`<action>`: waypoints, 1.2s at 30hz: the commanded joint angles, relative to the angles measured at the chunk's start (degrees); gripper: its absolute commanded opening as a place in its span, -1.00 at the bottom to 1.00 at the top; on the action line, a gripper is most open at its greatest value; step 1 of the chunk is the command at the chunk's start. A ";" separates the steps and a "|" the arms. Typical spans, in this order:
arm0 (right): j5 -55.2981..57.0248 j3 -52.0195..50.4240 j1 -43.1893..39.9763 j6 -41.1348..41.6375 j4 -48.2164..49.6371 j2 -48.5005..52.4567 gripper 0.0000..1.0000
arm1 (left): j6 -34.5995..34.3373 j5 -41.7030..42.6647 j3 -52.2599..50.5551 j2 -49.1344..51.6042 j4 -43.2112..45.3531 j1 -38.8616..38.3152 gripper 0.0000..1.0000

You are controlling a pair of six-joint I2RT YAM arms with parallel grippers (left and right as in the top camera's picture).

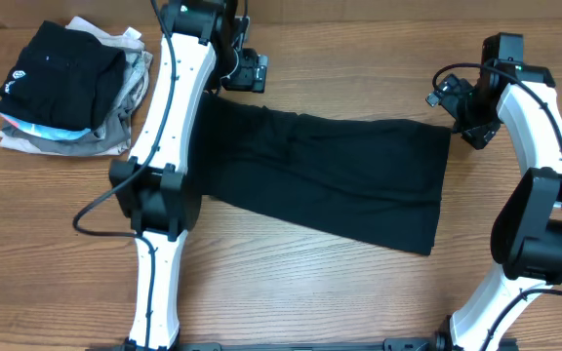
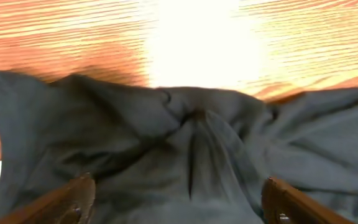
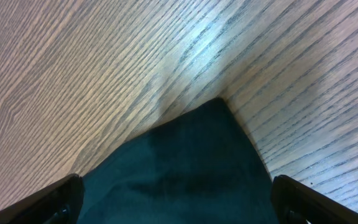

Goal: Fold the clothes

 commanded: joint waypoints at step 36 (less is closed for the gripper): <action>-0.07 0.39 0.33 -1.29 -1.88 -0.24 1.00 | -1.51 1.64 0.07 10.69 1.55 -4.37 -0.83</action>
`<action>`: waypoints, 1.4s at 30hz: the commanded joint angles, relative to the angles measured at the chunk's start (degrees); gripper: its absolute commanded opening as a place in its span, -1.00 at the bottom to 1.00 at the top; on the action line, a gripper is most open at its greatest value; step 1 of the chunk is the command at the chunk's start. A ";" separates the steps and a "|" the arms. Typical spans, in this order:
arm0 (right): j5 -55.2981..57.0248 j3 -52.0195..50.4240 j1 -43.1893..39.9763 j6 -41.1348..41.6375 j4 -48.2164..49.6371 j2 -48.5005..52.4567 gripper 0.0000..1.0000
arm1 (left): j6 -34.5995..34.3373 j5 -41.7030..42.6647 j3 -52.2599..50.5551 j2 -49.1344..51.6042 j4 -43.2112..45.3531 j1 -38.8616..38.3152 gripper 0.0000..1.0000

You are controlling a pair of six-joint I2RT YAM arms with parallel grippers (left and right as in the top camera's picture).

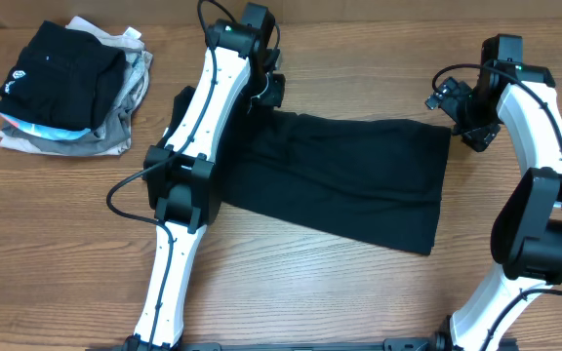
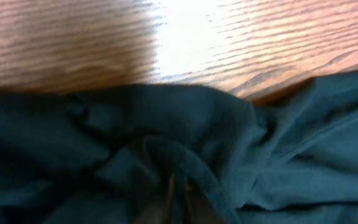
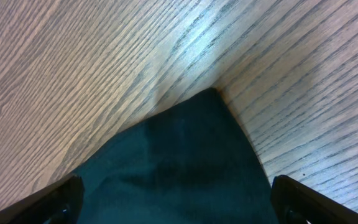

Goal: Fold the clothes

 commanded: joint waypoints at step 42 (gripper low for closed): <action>-0.07 0.39 0.33 -0.57 -0.59 -0.24 1.00 | -0.57 0.92 -0.15 1.38 -0.35 1.09 0.23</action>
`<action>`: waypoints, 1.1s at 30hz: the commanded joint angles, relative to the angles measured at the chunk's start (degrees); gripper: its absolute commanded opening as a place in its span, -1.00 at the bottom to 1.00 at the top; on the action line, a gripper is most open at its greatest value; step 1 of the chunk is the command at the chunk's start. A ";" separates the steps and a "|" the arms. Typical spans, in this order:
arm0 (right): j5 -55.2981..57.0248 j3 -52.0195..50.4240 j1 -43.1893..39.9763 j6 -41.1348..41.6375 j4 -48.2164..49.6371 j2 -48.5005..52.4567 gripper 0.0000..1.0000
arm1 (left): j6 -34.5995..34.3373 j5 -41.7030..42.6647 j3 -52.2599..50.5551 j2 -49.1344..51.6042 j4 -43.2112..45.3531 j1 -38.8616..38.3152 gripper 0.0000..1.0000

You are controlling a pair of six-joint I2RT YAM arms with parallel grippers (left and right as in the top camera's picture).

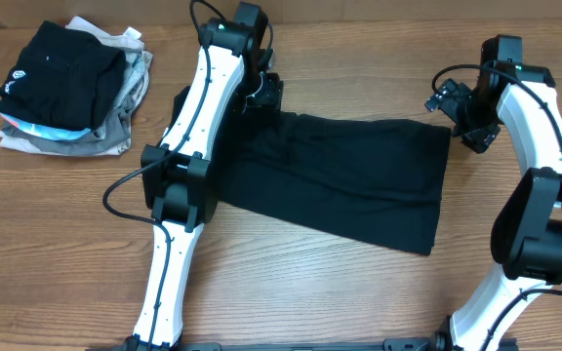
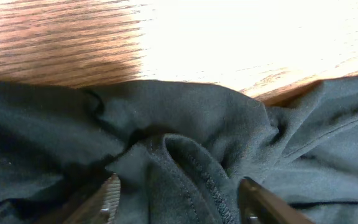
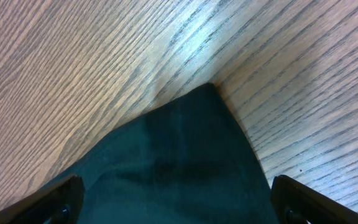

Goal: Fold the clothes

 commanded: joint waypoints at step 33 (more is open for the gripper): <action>-0.07 0.39 0.33 -0.39 0.07 -0.24 1.00 | 0.46 -4.96 -1.31 -1.27 -12.04 2.14 -0.92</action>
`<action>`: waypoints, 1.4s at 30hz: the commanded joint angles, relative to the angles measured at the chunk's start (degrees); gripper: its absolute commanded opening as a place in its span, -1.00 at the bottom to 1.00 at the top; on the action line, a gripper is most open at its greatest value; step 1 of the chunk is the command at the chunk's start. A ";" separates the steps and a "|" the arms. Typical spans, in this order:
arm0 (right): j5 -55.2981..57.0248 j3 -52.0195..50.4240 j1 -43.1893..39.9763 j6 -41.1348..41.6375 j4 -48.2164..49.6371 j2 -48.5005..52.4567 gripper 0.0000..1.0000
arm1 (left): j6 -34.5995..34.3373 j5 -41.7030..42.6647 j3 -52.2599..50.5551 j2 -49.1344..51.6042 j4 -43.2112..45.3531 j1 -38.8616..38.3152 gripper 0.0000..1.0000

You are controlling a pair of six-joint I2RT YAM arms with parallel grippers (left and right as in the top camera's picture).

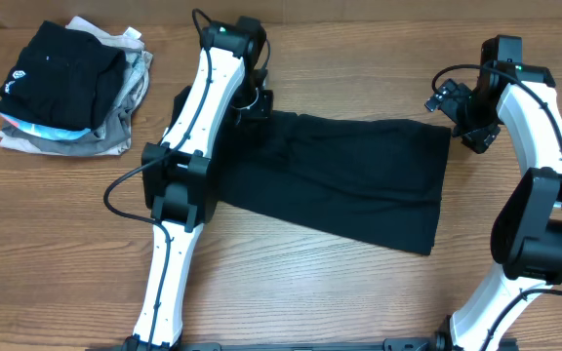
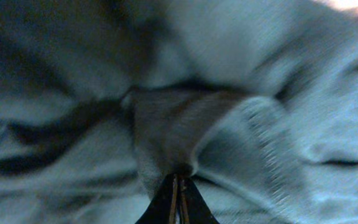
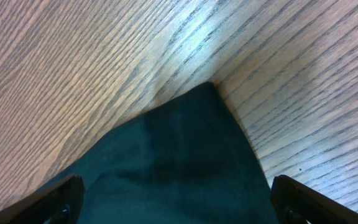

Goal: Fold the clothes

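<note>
A black garment [image 1: 349, 175] lies spread flat across the middle of the table. My left gripper [image 1: 253, 103] sits at the garment's far left edge, shut on a pinched fold of the black cloth [image 2: 166, 124]; its fingertips [image 2: 178, 186] meet in the left wrist view, which cloth fills entirely. My right gripper [image 1: 455, 117] hovers over the far right corner of the garment [image 3: 211, 93]. It is open, its fingers [image 3: 61, 199] wide apart with nothing between them but the cloth below.
A stack of folded clothes [image 1: 66, 88], black on top of grey and white, sits at the far left of the wooden table [image 1: 359, 292]. The left arm [image 1: 193, 107] reaches over the garment's left end.
My left gripper was open over the bunched far left edge; now it is shut on a fold there, a little lower and further left. The right gripper has not moved.
My left gripper hung open over the garment's bunched far left end. It was then shut on a fold further right, then open again over the same bunch, and now is shut on it. The right gripper stayed open over the far right corner throughout.
</note>
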 commanded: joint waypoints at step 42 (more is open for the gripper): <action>-0.09 0.39 0.33 -1.92 -0.94 -0.24 1.00 | 0.28 -10.08 -30.99 -18.21 -5.09 0.70 -0.92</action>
